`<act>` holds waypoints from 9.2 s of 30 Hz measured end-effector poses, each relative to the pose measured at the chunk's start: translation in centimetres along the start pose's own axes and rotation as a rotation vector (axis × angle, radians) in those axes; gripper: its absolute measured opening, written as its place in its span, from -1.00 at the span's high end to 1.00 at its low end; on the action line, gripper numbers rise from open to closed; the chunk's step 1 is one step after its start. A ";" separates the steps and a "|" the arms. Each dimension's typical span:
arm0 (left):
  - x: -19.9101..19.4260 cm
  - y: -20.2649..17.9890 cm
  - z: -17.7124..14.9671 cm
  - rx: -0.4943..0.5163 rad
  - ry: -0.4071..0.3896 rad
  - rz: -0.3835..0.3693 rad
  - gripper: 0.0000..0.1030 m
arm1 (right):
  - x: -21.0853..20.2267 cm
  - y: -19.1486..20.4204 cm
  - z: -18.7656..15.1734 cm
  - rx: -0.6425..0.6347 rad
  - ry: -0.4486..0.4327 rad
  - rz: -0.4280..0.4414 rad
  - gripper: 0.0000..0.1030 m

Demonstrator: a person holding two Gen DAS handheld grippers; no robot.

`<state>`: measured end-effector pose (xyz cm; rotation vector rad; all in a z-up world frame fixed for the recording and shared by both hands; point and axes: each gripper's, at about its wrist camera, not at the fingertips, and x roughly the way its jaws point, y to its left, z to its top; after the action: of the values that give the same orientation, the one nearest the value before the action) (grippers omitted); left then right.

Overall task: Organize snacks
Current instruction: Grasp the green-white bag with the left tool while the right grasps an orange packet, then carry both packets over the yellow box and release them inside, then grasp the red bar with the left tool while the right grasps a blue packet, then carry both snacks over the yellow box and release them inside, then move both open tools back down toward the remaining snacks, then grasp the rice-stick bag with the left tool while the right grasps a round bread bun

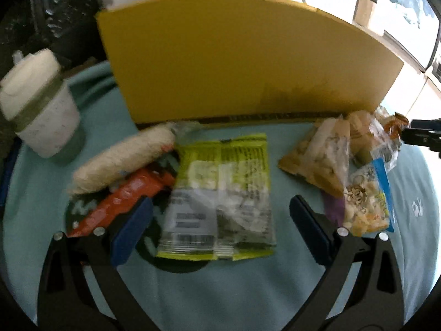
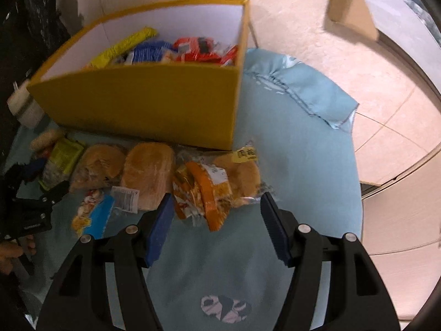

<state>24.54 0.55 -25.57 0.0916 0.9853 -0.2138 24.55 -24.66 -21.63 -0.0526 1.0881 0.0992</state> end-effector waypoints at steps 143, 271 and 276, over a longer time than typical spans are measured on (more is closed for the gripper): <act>-18.8 -2.8 21.4 0.081 -0.421 -0.138 0.54 | -20.1 0.0 14.5 -0.015 -0.390 0.314 0.68; 1.0 5.7 -0.1 -0.012 -0.026 0.038 -0.96 | 3.7 7.2 0.1 0.000 0.056 0.108 -0.42; 0.8 5.6 -0.2 0.011 -0.033 0.061 -0.96 | 3.7 7.3 0.5 0.006 0.044 0.092 -0.42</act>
<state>26.03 5.93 -26.48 0.1276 0.9472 -0.1644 25.96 -17.11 -24.65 0.0012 1.1349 0.1782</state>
